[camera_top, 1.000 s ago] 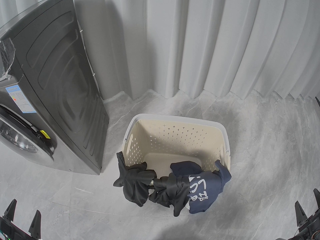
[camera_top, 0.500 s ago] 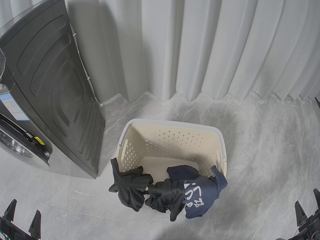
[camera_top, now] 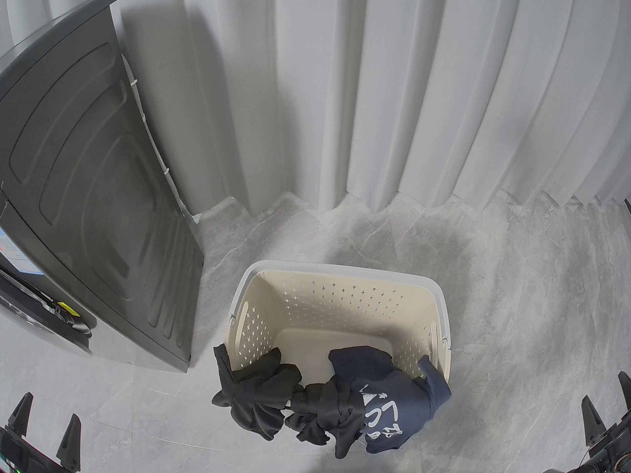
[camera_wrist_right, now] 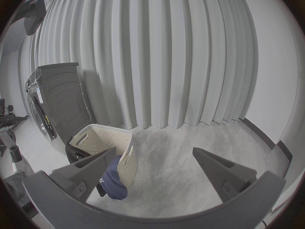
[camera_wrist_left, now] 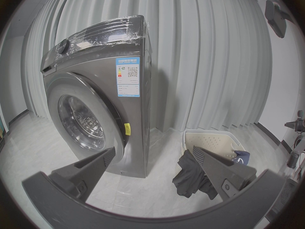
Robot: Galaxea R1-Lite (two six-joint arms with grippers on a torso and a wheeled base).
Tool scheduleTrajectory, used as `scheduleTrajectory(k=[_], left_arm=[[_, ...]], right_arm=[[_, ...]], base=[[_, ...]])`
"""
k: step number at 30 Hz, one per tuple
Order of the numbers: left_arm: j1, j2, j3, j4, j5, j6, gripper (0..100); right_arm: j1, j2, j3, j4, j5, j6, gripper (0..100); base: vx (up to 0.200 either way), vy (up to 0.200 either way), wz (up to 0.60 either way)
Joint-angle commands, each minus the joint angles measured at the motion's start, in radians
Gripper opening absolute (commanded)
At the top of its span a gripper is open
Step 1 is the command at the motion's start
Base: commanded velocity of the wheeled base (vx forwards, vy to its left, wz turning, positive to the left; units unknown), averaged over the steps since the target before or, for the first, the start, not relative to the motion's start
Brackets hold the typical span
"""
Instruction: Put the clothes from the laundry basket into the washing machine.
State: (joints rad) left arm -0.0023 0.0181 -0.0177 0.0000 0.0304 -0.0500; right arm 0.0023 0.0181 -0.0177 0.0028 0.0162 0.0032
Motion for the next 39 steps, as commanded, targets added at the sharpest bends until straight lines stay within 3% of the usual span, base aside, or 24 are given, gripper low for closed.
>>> scheduleTrajectory(k=[1, 9, 21, 30, 39], left_arm=[[-0.001, -0.013, 0.018, 0.000, 0.000, -0.001, 100], [0.001, -0.012, 0.018, 0.000, 0.000, -0.001, 100], [0.001, -0.012, 0.018, 0.000, 0.000, -0.001, 100], [0.001, -0.012, 0.018, 0.000, 0.000, -0.002, 100], [0.001, -0.012, 0.016, 0.000, 0.000, -0.001, 100]], right_arm=[[0.001, -0.013, 0.018, 0.000, 0.001, 0.000, 100], [0.001, -0.013, 0.018, -0.001, 0.001, 0.000, 100], [0.001, -0.013, 0.018, -0.001, 0.001, 0.000, 100], [0.001, -0.013, 0.018, -0.001, 0.001, 0.000, 100], [0.001, -0.013, 0.018, -0.001, 0.001, 0.000, 100]], base=[[0.000, 0.000, 0.00], [0.000, -0.150, 0.00], [0.000, 0.000, 0.00], [0.200, 0.000, 0.00], [0.067, 0.000, 0.00]])
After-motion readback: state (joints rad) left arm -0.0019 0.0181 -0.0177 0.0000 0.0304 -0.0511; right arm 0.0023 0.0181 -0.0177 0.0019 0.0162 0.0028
